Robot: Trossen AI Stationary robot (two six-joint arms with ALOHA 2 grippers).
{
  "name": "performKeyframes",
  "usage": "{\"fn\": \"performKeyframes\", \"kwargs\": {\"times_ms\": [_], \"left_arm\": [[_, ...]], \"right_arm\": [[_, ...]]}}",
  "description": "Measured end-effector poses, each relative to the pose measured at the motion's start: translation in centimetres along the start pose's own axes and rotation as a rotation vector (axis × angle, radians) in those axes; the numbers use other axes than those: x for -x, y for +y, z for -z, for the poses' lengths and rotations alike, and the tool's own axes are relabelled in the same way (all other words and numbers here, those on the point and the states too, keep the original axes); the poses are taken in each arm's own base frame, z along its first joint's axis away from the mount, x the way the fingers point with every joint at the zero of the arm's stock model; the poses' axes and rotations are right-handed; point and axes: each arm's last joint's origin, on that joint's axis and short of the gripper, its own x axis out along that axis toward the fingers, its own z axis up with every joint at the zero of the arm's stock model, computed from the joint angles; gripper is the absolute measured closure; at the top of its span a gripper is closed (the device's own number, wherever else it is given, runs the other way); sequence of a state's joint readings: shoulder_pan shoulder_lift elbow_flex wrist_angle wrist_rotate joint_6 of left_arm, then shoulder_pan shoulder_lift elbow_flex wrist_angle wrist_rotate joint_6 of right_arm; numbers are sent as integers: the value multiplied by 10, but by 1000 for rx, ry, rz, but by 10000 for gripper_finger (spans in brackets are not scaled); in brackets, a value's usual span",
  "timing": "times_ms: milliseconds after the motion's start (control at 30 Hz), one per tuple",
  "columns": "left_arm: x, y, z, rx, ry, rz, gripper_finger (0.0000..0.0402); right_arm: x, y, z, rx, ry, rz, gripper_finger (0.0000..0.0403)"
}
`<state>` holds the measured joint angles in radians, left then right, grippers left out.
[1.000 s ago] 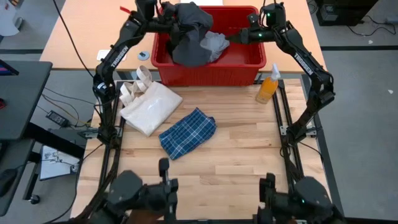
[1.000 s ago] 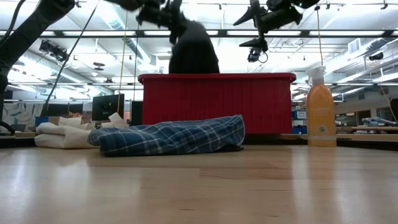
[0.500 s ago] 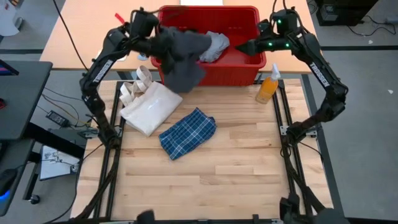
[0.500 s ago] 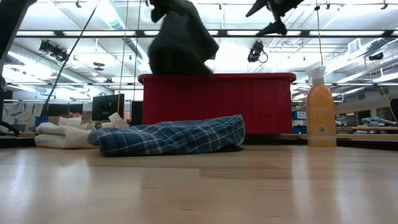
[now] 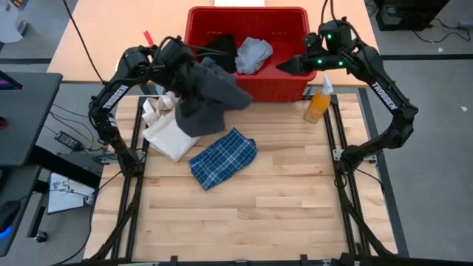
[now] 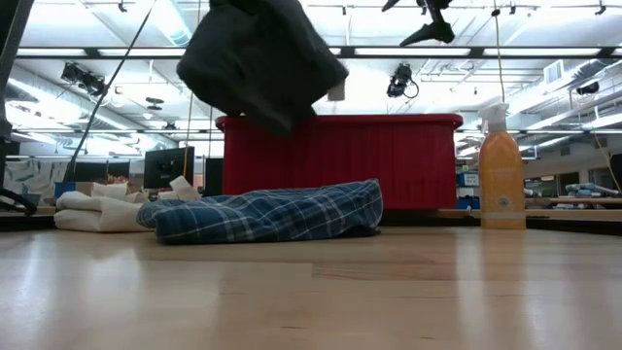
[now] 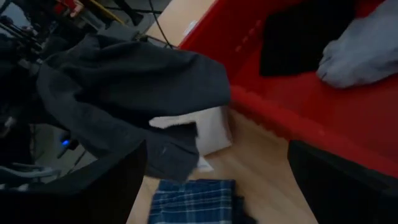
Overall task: Fold Laundry from Bin
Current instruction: Remove the dark gray shorts from the red organizer bin
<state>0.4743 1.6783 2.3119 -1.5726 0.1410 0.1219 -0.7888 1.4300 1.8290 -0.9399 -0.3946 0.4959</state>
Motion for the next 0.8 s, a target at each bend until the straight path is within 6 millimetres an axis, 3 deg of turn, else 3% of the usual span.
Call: {"fn": "performKeyframes", "kwargs": {"times_ms": [267,533,800], "left_arm": [[-19,-24,0,35,69,44,373],[-71,-45,17,58,277,-194,373],[-95,-66,31,-93,367,-311,381]], "right_arm": [[-9,32,27,-20,94,0,7],[27,61,65,-8,76,152,7],[44,74,96,-45,48,224,7]]}}
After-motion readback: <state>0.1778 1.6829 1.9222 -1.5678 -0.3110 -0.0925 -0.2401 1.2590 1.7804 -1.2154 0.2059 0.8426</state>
